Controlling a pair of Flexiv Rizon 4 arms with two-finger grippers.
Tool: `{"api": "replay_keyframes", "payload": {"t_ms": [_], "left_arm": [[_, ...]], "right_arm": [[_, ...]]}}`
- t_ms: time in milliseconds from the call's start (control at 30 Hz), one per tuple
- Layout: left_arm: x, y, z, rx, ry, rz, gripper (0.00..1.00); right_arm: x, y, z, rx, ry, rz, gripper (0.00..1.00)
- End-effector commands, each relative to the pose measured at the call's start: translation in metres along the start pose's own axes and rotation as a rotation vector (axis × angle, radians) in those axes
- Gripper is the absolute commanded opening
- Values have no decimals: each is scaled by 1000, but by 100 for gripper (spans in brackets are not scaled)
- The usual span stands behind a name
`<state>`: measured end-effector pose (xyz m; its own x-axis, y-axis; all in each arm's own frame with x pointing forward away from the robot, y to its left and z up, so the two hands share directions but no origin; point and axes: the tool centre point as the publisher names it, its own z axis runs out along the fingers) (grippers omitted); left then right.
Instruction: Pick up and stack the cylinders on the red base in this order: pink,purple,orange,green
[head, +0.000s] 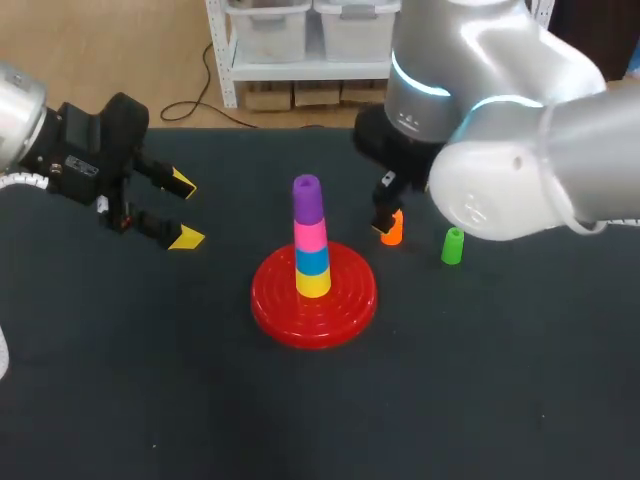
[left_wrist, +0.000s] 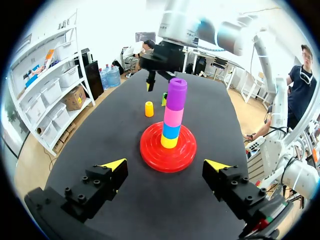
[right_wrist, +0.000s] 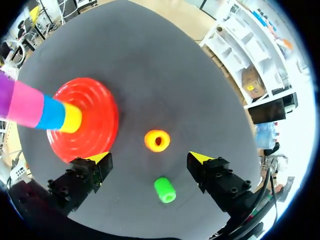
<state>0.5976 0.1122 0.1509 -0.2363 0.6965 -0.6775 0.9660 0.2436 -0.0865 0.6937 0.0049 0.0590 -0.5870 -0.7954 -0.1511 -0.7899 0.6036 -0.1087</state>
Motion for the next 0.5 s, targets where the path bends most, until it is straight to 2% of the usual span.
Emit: {"api": "replay_keyframes", "payload": {"t_ms": [33, 467, 500], "left_arm": [[1, 0, 0, -1, -2, 1, 100], [1, 0, 0, -1, -2, 1, 100], [1, 0, 0, -1, -2, 1, 100]], "right_arm": [[-2, 4, -1, 6, 5, 0, 100], [-2, 4, -1, 6, 5, 0, 100], [0, 10, -1, -15, 7, -3, 100]]}}
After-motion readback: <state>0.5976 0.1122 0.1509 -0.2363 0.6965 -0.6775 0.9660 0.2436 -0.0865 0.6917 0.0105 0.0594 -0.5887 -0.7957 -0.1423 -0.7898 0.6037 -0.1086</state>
